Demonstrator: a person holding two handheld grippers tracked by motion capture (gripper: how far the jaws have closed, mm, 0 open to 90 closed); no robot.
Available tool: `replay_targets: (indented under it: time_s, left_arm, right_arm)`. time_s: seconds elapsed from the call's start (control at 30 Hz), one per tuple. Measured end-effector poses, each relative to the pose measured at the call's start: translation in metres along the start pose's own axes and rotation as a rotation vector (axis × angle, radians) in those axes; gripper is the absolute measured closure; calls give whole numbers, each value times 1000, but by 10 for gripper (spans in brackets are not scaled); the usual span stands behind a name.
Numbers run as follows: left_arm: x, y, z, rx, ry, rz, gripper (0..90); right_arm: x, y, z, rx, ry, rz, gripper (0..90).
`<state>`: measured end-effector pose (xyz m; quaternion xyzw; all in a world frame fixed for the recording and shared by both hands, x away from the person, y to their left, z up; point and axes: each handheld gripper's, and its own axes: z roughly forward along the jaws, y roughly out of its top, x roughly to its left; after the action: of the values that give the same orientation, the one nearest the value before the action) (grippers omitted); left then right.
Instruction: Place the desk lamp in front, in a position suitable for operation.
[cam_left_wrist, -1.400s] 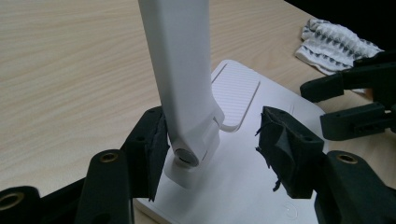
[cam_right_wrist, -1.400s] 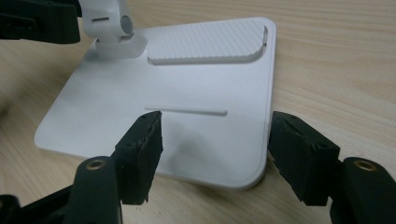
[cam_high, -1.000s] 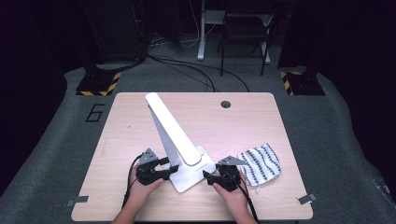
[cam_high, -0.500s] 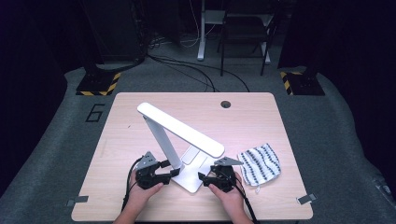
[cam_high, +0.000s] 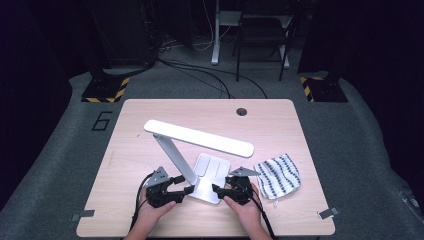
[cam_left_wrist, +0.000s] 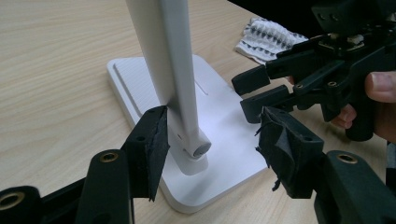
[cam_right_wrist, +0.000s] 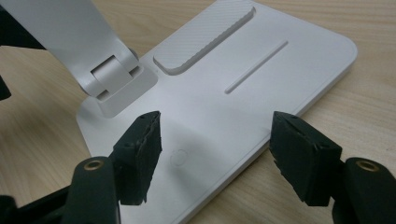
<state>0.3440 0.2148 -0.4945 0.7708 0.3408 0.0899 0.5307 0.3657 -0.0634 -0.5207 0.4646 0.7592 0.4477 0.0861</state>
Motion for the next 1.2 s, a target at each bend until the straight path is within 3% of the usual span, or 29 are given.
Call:
replay_targets:
  time_s: [0.17, 0.2, 0.37, 0.7, 0.83, 0.87, 0.9, 0.97, 1.0, 1.13, 1.2]
  left_arm:
    - [2, 2, 3, -10, 22, 17, 431]
    - [4, 3, 5, -31, 32, 4, 418]
    - [9, 7, 8, -35, 29, -7, 410]
    - [9, 14, 12, -49, 15, 28, 401]
    - [9, 14, 11, -52, 13, 17, 402]
    - [9, 14, 10, -52, 16, 22, 402]
    - [10, 15, 8, -42, 19, 54, 402]
    - [9, 14, 8, -49, 19, 39, 402]
    - [7, 13, 7, -55, 11, 11, 402]
    - [5, 11, 1, -49, 11, 42, 402]
    - [4, 9, -1, -54, 9, 35, 402]
  right_arm:
    - [-2, 0, -1, -3, -8, 2, 339]
    - [-2, 0, -1, -6, -6, 9, 339]
    - [-2, 0, -1, 0, -4, 5, 339]
    - [-4, 1, 3, 8, -8, 23, 333]
    - [-4, 1, 3, 8, -8, 25, 327]
    - [-4, 1, 3, 8, -7, 25, 327]
    - [-4, 1, 4, 9, -6, 26, 327]
    - [-4, 2, 4, 9, -2, 21, 326]
    - [-3, 2, 5, 10, -3, 30, 326]
    - [-1, 4, 7, 20, 5, 9, 326]
    - [1, 5, 8, 22, 5, 11, 326]
